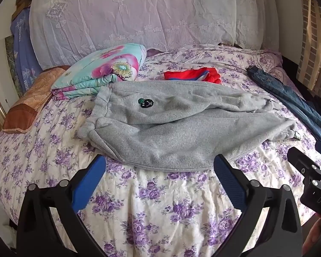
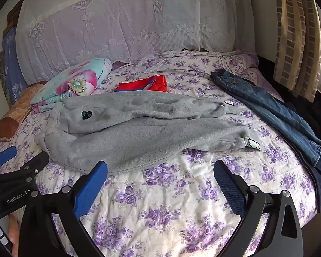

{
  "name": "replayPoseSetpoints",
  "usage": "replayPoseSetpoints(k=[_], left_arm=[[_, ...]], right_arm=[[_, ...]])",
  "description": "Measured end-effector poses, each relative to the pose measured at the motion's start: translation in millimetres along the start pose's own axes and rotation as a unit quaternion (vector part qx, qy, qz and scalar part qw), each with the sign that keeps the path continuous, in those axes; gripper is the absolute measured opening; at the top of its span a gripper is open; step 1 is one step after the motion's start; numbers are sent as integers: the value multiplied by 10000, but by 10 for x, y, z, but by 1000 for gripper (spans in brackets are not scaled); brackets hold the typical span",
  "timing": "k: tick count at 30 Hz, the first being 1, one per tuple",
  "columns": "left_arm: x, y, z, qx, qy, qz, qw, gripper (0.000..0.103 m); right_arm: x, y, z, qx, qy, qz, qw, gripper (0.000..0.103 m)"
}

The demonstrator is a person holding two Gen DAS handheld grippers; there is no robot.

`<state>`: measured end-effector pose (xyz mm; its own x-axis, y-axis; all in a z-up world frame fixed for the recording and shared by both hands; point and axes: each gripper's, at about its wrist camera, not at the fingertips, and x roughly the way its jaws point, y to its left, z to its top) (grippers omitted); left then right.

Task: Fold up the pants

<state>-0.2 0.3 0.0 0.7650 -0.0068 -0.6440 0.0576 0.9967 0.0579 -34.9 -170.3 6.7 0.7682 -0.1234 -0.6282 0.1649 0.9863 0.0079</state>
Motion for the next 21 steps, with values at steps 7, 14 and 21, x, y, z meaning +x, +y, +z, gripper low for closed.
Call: replayPoseSetpoints(k=[7, 14, 21], left_arm=[[5, -7, 1, 40, 49, 31, 10000, 98], [-15, -34, 13, 43, 46, 11, 10000, 98], [-27, -27, 28, 25, 36, 9, 10000, 98]], right_arm=[[-6, -9, -19, 69, -24, 70, 9999, 100], [-24, 43, -17, 30, -5, 102, 9999, 100], [-13, 61, 2, 17, 4, 112, 9999, 100]])
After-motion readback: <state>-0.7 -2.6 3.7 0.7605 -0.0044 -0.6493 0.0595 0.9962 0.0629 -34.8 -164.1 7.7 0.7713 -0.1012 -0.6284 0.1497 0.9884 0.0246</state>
